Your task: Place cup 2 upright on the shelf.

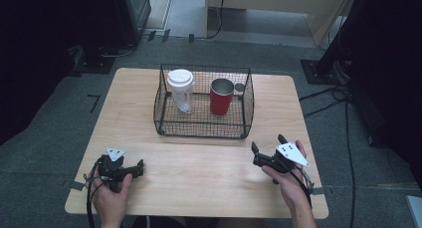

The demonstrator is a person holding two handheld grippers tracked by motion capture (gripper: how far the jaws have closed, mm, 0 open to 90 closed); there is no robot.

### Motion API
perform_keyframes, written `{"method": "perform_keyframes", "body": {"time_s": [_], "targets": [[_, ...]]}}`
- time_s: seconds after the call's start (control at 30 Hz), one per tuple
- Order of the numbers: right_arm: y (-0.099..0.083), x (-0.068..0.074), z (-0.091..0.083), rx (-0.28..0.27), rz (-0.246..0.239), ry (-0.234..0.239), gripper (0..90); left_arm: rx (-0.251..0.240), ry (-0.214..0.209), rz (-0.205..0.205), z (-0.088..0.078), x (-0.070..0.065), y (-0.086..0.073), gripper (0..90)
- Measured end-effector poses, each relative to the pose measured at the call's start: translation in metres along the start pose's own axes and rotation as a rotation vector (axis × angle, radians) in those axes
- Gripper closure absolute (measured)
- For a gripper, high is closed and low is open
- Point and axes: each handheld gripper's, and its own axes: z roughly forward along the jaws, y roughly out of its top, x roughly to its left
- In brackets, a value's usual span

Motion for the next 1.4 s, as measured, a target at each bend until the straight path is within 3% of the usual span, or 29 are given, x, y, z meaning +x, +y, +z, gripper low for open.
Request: {"method": "perform_keyframes", "body": {"time_s": [0.47, 0.9, 1.1, 1.4], "targets": [[-0.018, -0.02, -0.016, 0.043, 0.018, -0.049, 0.0, 0.0, -0.001, 0.0, 0.0, 0.0, 0.0, 0.1], [-0.032, -0.039, -0.027, 0.132, 0.022, -0.114, 0.0, -0.001, -0.002, 0.002, 0.0, -0.001, 0.0, 0.1], [-0.033, -0.05, -0.031, 0.23, 0.003, -0.156, 0.0, -0.001, -0.002, 0.002, 0.0, -0.001, 0.0, 0.1], [-0.038, -0.066, -0.035, 0.422, 0.058, -0.163, 2.0, -0.001, -0.002, 0.003, 0.0, -0.001, 0.0, 0.1]]}}
